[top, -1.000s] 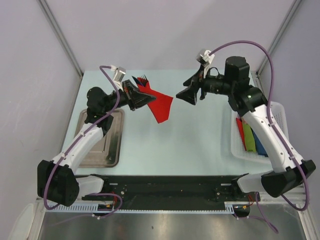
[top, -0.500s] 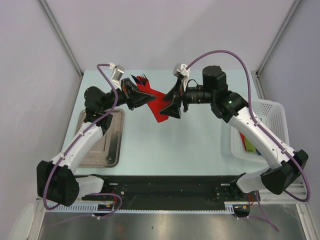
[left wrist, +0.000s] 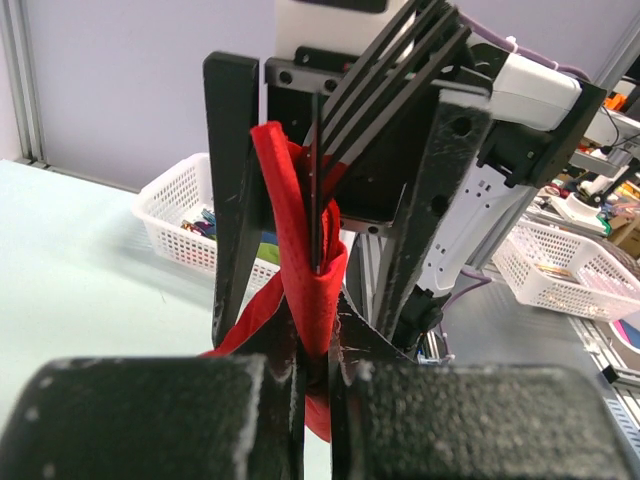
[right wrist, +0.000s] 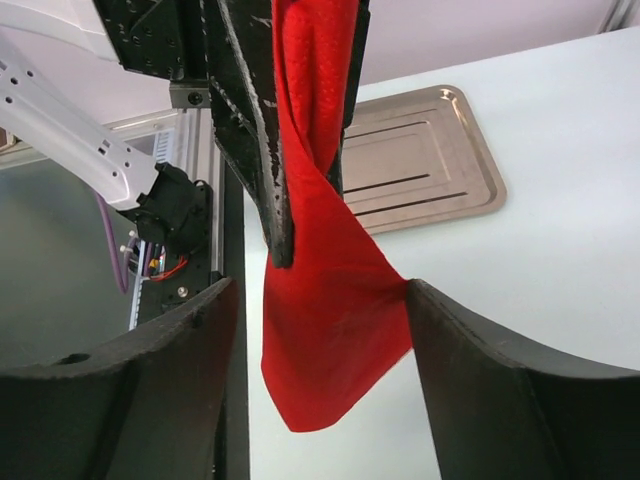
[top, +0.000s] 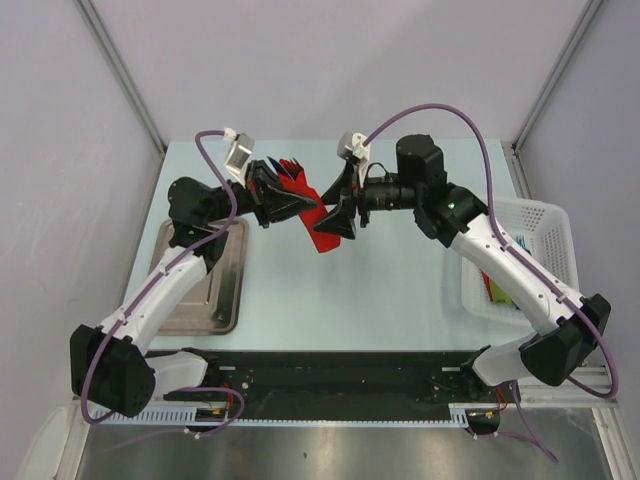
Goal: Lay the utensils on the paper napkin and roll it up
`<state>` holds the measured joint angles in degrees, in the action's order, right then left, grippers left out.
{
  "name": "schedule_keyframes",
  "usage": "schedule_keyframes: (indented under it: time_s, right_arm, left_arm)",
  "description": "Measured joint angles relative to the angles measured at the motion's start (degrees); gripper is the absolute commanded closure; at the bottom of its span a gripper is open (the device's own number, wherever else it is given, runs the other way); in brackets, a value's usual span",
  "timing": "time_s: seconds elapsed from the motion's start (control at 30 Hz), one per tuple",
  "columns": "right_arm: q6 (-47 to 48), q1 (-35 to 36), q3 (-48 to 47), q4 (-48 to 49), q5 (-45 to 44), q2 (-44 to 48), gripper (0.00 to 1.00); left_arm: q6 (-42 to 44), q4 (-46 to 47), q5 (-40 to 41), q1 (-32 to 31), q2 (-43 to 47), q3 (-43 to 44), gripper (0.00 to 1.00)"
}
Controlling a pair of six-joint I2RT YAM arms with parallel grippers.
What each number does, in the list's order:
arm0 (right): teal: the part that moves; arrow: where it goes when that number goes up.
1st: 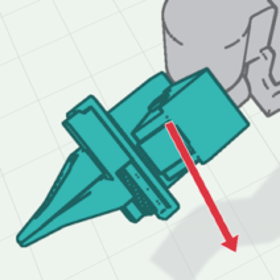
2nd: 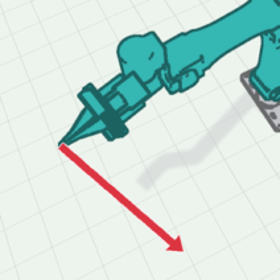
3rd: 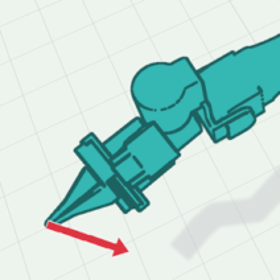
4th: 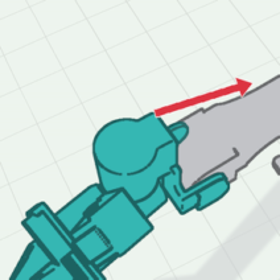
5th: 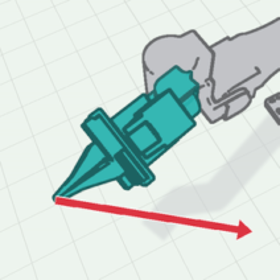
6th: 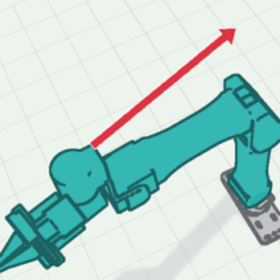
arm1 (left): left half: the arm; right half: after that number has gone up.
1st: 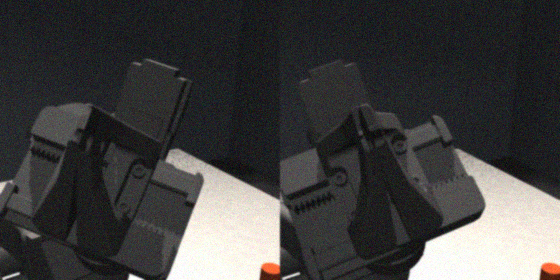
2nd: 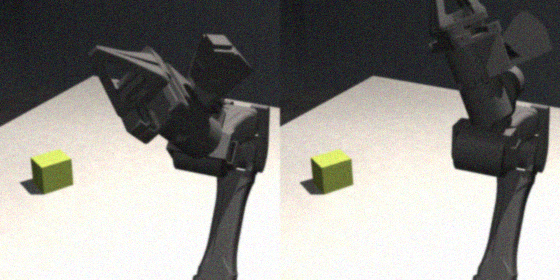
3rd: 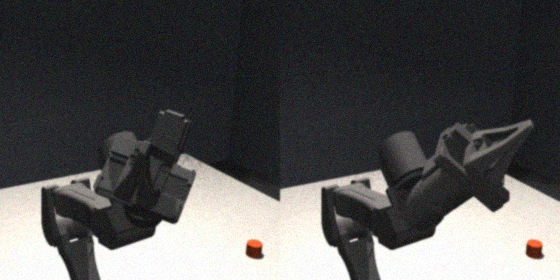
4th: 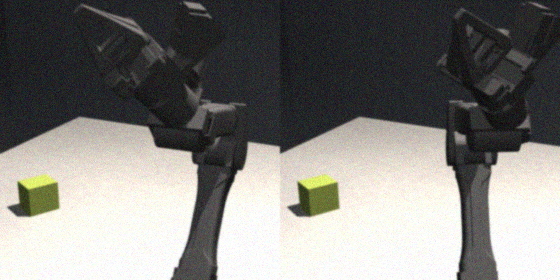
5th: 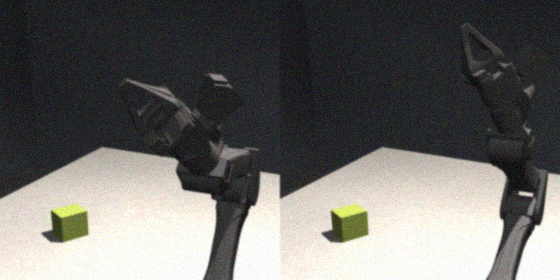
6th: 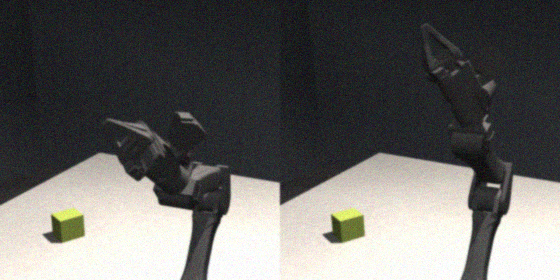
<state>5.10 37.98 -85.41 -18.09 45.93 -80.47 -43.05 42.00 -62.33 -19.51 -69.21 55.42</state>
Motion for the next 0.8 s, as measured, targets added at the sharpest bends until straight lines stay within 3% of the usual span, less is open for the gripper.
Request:
schedule_keyframes:
  time_s: [0.17, 0.63, 0.73, 0.8]
  right_arm:
    - [0.00, 0.26, 0.00, 0.11, 0.63, -0.94, 0.43]
    - [-1.73, 2.36, 0.26, 2.60, 2.56, -1.46, 0.54]
    - [-2.69, 2.34, 0.28, 3.54, 2.54, -1.73, 0.59]
    - [-3.26, 2.29, 0.28, 4.22, 2.54, -1.92, 0.69]
  left_arm:
    - [-0.02, 0.37, -0.48, -0.04, 0.00, 0.57, 1.00]
    - [-0.59, 0.37, 2.21, -0.02, 0.00, 0.63, 1.00]
    - [-0.87, 0.66, 2.47, 0.00, 0.00, 0.63, 1.00]
    - [-1.11, 0.98, 2.58, 0.04, 0.00, 0.63, 1.00]
